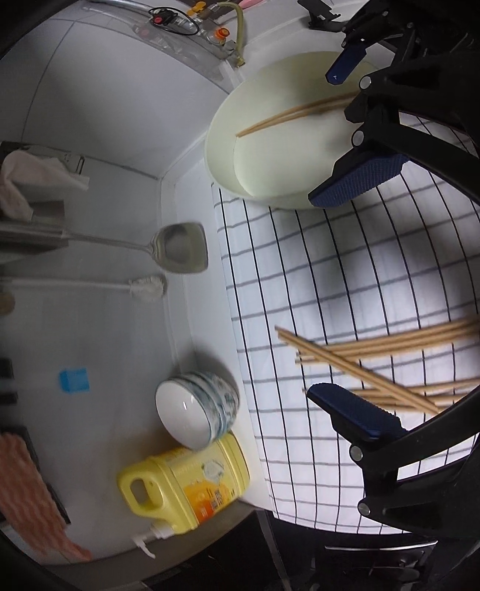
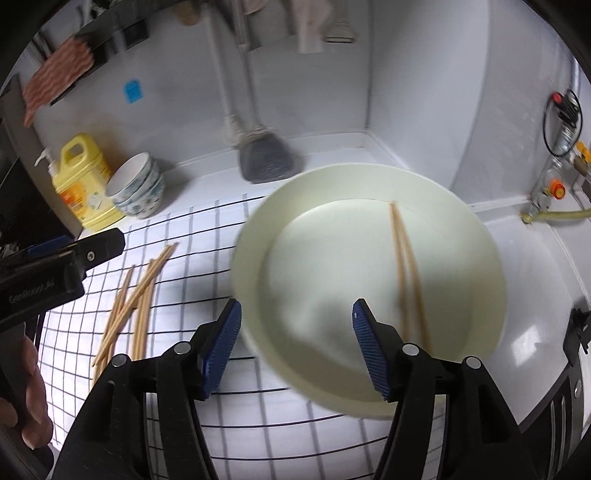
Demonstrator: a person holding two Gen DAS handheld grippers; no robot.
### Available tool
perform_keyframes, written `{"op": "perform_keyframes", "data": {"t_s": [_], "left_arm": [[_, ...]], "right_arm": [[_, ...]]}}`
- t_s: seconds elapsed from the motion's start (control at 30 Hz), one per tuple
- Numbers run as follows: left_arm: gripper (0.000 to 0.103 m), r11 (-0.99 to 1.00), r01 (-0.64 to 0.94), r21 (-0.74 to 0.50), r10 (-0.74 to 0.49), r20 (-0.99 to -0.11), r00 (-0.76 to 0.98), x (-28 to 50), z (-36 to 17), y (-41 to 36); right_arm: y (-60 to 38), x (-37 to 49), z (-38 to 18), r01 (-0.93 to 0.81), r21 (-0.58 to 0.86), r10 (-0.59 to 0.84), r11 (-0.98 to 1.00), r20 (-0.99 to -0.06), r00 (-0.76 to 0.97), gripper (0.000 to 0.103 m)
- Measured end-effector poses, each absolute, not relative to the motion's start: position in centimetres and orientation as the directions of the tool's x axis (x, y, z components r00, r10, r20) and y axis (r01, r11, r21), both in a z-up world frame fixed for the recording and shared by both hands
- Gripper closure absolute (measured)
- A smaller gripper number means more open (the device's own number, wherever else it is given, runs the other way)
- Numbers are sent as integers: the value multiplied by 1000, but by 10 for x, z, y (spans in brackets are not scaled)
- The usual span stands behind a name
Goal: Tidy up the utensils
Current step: 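Move the right tool back over the remaining chopsticks on the mat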
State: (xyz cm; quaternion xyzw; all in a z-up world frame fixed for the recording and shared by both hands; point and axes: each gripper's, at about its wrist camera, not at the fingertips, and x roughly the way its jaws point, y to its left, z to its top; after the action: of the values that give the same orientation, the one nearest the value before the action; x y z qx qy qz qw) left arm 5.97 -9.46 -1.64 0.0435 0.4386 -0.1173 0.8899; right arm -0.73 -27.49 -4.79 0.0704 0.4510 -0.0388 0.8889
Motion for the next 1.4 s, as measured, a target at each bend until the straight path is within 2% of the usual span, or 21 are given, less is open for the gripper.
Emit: {"op": "perform_keyframes", "data": {"t_s": [0.47, 0.7, 0.97, 1.4], "left_arm": [[8, 990, 139, -2, -83, -810, 581, 34, -33, 22], [8, 990, 136, -28, -102, -816, 569, 28, -50, 64], [8, 991, 132, -38, -102, -849, 519, 22, -84, 86], [8, 997, 81, -12, -53, -851, 523, 0, -92, 84]], "right_arm": [[-180, -7, -55, 45, 81, 43, 996, -832, 553, 41], [-140, -13, -67, 39, 71, 37, 997, -833, 553, 37], [-115, -25, -85, 36, 88, 57, 995, -852, 520, 37], [-115, -31, -103, -67, 148, 162, 987, -864, 476, 31]]}}
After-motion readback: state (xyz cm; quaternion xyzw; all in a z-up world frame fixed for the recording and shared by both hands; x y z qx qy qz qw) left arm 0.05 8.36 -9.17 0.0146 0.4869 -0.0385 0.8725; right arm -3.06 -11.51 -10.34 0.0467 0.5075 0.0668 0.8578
